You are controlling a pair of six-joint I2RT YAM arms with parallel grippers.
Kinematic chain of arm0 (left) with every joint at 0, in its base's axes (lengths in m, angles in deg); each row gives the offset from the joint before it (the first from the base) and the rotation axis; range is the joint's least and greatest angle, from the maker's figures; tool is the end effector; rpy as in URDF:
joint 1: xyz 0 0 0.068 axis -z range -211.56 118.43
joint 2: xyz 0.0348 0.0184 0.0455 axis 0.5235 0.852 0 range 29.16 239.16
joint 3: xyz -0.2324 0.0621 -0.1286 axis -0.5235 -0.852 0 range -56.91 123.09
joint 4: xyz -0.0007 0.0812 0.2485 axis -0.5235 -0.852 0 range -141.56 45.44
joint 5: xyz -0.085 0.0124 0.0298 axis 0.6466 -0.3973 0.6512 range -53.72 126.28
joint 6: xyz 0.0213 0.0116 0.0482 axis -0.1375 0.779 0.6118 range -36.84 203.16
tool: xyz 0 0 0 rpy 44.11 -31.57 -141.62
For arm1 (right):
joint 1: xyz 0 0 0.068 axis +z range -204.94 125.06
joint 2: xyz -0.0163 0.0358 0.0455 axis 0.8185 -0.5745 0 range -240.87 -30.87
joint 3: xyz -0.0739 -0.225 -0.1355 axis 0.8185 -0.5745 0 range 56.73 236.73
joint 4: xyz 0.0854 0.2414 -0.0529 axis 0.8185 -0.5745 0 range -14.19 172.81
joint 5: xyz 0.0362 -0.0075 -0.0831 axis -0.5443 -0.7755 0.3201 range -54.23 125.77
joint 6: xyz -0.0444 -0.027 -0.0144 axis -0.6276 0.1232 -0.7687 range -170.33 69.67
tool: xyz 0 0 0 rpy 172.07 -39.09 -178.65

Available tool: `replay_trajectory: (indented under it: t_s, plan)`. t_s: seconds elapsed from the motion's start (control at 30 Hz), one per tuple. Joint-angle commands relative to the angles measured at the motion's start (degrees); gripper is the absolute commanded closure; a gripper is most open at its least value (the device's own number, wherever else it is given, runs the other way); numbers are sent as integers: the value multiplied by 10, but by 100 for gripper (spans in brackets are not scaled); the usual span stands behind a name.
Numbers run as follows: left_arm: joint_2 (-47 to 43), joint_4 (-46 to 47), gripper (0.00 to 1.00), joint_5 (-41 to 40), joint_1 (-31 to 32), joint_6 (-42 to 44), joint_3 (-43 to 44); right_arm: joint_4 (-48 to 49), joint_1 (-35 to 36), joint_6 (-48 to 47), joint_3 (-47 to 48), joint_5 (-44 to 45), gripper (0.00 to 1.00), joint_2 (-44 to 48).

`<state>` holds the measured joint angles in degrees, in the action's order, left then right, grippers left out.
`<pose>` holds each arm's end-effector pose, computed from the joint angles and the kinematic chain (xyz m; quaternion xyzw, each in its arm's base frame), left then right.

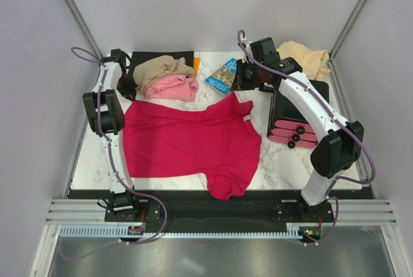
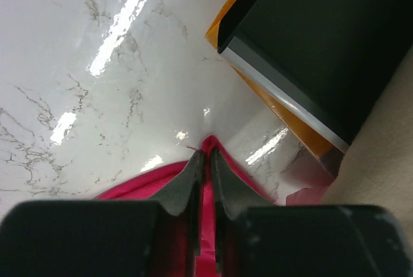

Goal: Fold and stack the t-shirts

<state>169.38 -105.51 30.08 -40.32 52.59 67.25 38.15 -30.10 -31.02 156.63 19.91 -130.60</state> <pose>0.4930 0.0798 0.1657 -0.3395 0.9322 0.0314 0.1211 0.3468 0.1712 0.3586 -0.0973 0.9097 0.2619 0.3072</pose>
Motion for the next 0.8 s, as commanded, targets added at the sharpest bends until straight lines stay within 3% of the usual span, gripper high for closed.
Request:
replay_trajectory:
  t_s: [0.0,0.07,0.47,0.77]
  plan:
    - [31,14,93,-1,6,19,-15,6,-2,6,24,-3,100,-1]
    - [31,15,98,-1,6,19,-14,6,-3,6,22,-2,100,1]
    - [-55,14,98,3,6,15,10,7,-13,-1,38,44,100,-14]
    - [-160,16,98,9,-3,17,-2,41,-48,-16,133,93,100,-88]
